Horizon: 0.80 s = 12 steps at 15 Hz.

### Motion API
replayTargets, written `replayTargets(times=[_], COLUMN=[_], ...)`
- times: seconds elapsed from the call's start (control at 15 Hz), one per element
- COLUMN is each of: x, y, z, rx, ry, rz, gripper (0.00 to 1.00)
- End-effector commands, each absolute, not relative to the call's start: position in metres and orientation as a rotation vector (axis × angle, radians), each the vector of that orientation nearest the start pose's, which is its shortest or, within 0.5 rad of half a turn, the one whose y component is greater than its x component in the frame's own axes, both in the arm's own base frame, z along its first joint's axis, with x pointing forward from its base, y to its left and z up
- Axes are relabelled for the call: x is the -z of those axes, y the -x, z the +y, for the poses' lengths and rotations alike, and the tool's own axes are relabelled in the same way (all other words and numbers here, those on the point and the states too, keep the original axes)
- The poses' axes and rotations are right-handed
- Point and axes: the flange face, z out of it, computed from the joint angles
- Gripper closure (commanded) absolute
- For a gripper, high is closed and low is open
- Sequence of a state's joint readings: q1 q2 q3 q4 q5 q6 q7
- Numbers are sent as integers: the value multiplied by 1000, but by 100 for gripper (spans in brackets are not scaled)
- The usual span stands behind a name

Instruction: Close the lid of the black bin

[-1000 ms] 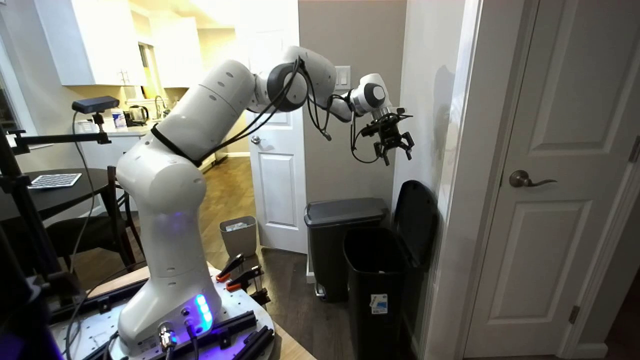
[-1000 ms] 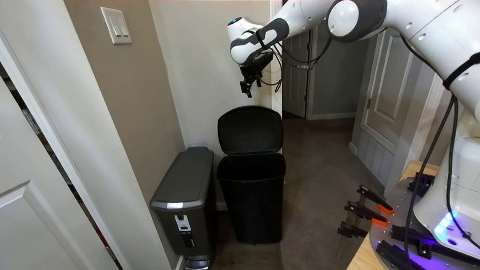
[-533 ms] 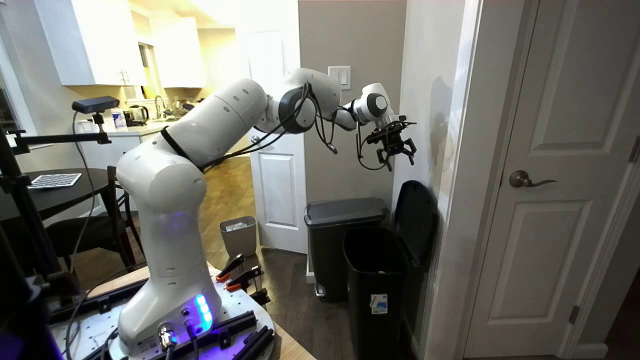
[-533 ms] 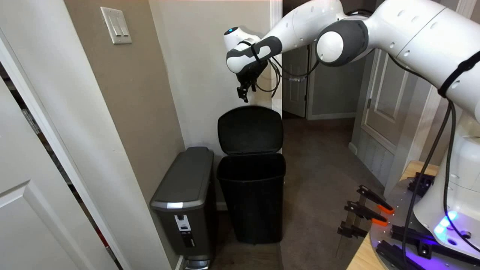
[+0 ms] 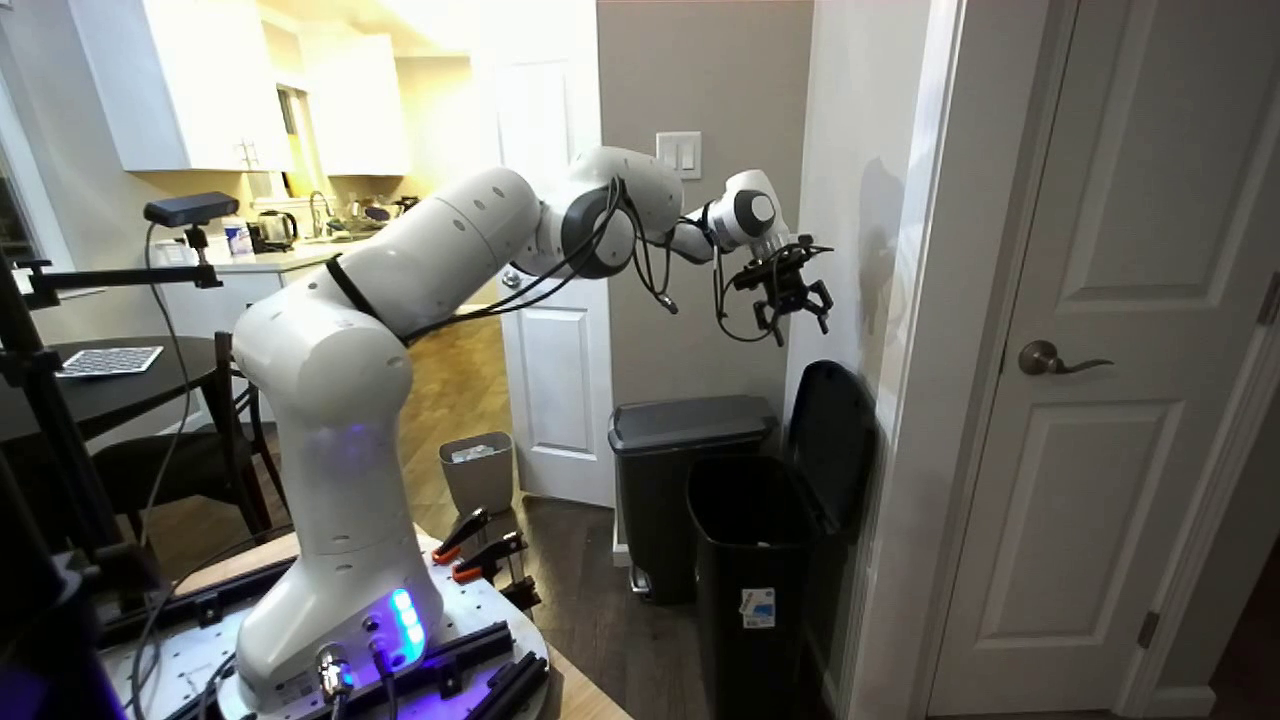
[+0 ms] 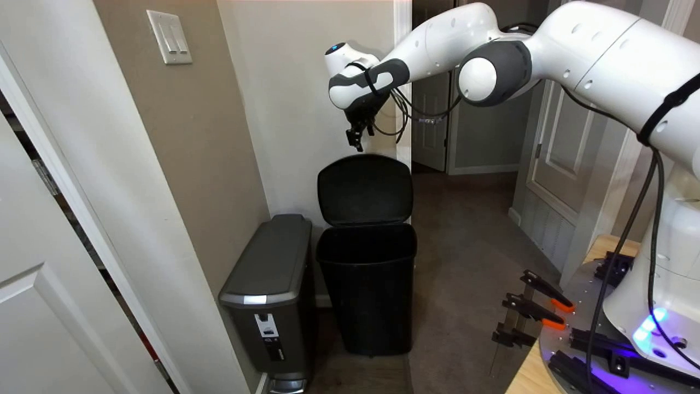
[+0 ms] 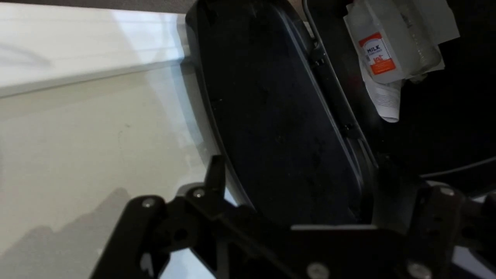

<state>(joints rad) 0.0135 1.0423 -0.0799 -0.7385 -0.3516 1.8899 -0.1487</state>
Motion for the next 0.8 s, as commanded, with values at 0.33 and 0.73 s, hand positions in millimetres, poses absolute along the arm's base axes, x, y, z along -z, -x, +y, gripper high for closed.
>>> replayTargets(times=[0.33,0.73], x=[-312,-296], y=[-806,-808], z=[-79,-115], rx=[58,80], ry=[3542,3549], rz=[-313,-234], gripper=[0,0])
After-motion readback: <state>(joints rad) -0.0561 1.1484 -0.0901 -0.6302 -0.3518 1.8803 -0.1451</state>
